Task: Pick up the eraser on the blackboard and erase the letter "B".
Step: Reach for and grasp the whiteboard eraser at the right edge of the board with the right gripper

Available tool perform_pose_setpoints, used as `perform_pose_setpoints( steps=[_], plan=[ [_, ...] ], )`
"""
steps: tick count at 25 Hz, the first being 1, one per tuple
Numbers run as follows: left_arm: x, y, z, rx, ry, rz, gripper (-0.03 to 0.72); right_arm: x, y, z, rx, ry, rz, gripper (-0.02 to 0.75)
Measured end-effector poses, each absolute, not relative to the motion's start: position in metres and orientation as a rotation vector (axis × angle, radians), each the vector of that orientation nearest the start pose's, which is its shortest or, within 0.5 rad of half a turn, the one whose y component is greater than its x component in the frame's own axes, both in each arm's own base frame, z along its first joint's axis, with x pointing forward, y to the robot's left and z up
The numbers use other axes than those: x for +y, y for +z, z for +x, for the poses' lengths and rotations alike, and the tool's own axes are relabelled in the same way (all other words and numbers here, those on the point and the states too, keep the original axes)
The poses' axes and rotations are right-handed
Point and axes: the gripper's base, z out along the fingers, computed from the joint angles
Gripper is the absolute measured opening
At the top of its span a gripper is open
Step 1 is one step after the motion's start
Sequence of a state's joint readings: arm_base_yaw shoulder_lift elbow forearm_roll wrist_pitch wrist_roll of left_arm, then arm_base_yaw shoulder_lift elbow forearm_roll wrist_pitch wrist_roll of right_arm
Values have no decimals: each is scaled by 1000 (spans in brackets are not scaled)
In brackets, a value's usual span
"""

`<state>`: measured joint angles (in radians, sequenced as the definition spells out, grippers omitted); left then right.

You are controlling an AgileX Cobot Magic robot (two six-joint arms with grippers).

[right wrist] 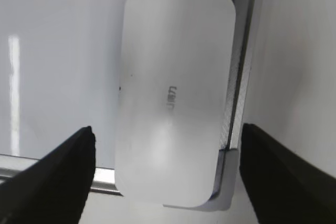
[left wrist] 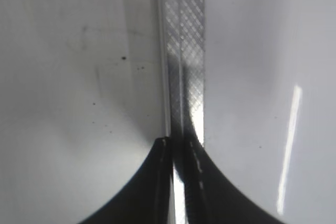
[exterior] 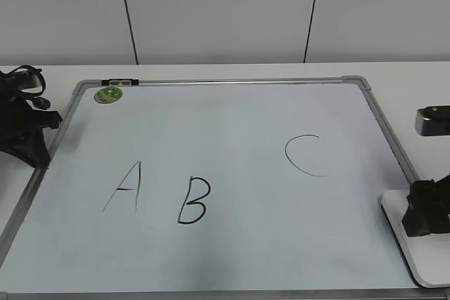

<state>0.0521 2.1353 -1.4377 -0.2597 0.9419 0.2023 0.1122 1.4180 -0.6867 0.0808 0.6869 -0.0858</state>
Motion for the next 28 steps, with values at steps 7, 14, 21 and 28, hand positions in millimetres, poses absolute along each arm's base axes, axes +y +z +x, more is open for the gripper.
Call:
perform_pose_setpoints(
  steps=[7, 14, 21, 28],
  plan=[
    [2, 126, 405, 3080, -320, -2, 32, 33, 171, 252, 2948, 89, -180, 645],
    [2, 126, 405, 3080, -320, -2, 32, 32, 151, 259, 3023, 60, -151, 645],
    [2, 126, 405, 3080, -320, -2, 32, 32, 147, 262, 3033, 54, -149, 612],
    [2, 126, 405, 3080, -320, -2, 32, 32, 147, 262, 3033, 54, -146, 540]
  ],
)
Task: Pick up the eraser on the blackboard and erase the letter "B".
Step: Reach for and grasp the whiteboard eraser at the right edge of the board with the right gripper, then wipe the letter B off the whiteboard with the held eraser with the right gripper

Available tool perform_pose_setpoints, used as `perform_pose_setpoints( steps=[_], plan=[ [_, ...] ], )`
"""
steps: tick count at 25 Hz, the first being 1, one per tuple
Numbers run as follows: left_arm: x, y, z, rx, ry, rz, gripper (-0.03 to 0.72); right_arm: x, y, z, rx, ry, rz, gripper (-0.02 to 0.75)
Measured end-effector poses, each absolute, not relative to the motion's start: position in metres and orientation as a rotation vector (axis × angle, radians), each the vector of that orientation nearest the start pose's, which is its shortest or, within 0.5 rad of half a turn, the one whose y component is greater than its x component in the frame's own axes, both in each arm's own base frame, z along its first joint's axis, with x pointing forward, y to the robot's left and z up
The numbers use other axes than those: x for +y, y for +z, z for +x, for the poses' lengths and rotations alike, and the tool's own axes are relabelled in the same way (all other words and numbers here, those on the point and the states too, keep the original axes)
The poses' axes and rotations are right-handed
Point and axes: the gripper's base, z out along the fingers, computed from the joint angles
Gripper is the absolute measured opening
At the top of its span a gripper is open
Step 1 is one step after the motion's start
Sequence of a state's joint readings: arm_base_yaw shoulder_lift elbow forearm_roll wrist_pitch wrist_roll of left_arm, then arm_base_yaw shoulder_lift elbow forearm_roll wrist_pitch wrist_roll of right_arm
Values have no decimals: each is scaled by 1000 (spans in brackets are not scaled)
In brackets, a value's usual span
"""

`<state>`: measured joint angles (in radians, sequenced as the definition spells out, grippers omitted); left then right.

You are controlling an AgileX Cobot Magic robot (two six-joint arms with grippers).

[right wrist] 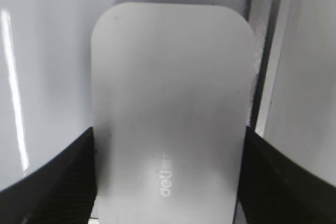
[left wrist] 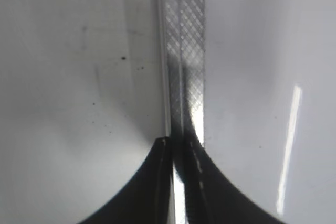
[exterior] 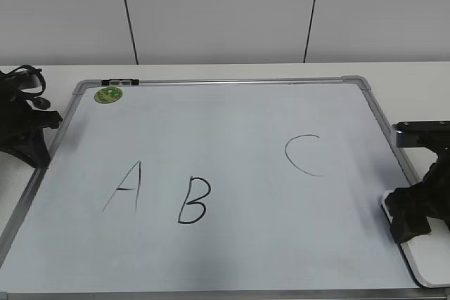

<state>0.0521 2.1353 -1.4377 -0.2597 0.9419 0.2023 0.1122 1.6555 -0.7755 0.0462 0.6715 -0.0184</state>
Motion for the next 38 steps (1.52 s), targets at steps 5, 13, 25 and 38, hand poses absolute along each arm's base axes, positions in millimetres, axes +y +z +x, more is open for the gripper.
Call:
perform_pose_setpoints(
  steps=[5, 13, 25, 38],
  plan=[
    [2, 126, 405, 3080, -320, -2, 31, 32, 156, 263, 3067, 51, -155, 540],
    [2, 126, 405, 3081, -323, -3, 31, 56, 215, 280, 2975, 70, -276, 540],
    [2, 126, 405, 3081, -326, -5, 31, 155, 251, 316, 2886, 117, -659, 539],
    [2, 127, 405, 3083, -343, -17, 31, 229, 204, 343, 2915, 102, -882, 539]
  ],
)
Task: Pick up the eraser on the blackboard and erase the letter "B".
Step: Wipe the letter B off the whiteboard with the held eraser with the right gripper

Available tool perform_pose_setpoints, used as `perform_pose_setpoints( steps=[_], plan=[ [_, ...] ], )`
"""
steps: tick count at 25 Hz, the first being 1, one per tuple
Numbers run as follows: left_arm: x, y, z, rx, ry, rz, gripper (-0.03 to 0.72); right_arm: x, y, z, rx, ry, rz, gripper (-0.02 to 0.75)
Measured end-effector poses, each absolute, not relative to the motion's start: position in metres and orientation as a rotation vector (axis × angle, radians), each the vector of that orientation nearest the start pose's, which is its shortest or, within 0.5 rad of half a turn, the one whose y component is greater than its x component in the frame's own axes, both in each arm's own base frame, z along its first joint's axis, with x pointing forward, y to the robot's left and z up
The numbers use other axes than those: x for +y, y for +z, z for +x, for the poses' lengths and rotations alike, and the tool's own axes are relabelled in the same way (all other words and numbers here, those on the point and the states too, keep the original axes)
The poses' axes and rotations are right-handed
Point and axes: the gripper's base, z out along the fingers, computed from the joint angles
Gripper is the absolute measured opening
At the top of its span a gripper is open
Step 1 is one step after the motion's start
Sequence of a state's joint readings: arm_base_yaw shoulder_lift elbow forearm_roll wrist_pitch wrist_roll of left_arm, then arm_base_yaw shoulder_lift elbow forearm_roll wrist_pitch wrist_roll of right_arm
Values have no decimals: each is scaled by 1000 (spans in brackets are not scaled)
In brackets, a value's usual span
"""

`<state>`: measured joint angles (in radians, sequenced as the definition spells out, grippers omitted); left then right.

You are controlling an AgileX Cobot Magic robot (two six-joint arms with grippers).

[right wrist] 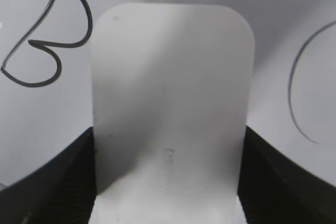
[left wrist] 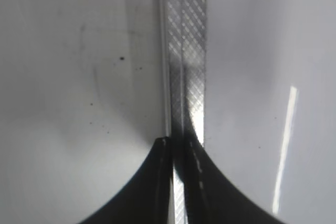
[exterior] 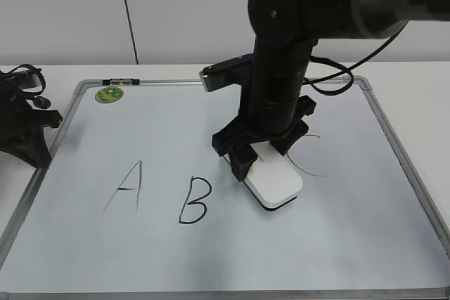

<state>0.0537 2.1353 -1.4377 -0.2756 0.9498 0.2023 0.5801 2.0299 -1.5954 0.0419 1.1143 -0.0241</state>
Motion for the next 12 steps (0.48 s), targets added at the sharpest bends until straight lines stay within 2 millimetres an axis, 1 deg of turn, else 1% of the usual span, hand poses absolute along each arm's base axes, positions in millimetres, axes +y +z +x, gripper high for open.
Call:
perform_pose_setpoints(
  steps=[6, 11, 12],
  plan=[
    [1, 127, 405, 3083, -346, -19, 31, 251, 172, 352, 2906, 95, -962, 539],
    [1, 127, 405, 3083, -347, -20, 31, 260, 154, 365, 2896, 88, -974, 539],
    [1, 127, 405, 3083, -347, -20, 31, 261, 153, 367, 2896, 82, -977, 539]
  ],
)
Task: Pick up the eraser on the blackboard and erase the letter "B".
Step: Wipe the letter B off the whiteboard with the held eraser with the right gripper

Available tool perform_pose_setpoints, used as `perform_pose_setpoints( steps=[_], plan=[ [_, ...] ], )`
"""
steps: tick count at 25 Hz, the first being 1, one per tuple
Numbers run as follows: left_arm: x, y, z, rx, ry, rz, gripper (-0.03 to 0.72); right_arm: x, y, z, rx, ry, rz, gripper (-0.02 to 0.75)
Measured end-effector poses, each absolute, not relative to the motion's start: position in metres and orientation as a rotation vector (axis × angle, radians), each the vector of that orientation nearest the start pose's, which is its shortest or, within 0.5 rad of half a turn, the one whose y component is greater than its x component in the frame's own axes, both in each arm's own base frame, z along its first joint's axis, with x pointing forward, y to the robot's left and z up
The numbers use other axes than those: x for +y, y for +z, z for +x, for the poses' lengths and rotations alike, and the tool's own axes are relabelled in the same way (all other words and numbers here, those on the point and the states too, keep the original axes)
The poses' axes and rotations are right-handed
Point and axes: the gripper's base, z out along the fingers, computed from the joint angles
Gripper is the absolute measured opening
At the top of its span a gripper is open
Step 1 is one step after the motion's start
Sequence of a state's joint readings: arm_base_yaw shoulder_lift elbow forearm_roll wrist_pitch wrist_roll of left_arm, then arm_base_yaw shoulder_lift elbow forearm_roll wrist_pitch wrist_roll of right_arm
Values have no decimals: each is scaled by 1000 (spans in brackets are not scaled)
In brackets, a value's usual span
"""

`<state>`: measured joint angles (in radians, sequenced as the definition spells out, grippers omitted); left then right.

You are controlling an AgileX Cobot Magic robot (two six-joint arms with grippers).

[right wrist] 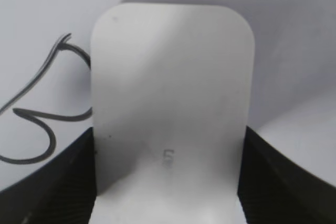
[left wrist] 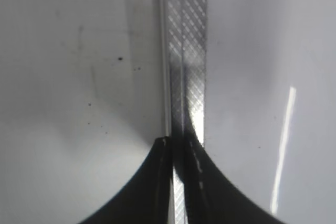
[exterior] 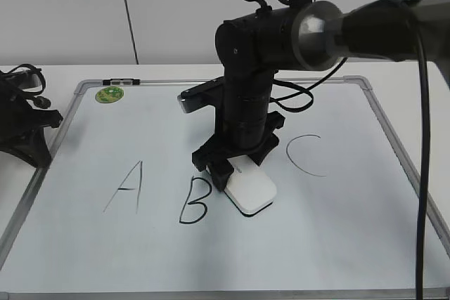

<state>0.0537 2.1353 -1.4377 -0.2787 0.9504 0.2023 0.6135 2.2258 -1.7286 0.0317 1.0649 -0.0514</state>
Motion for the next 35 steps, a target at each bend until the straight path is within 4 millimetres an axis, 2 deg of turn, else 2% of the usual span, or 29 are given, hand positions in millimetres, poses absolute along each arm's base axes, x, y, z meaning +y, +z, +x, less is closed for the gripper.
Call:
perform_pose_setpoints(
  steps=[4, 9, 16, 21, 35],
  plan=[
    [1, 126, 405, 3084, -347, -20, 31, 264, 151, 370, 2899, 69, -989, 538],
    [1, 126, 405, 3084, -347, -20, 31, 278, 151, 362, 2853, 11, -1078, 538],
    [1, 126, 405, 3084, -347, -20, 31, 320, 149, 329, 2749, -3, -1255, 538],
    [1, 126, 405, 3084, -347, -20, 31, 340, 149, 310, 2709, 5, -1336, 538],
    [1, 126, 405, 3084, -349, -22, 31, 341, 149, 309, 2700, -96, -1273, 538]
  ],
)
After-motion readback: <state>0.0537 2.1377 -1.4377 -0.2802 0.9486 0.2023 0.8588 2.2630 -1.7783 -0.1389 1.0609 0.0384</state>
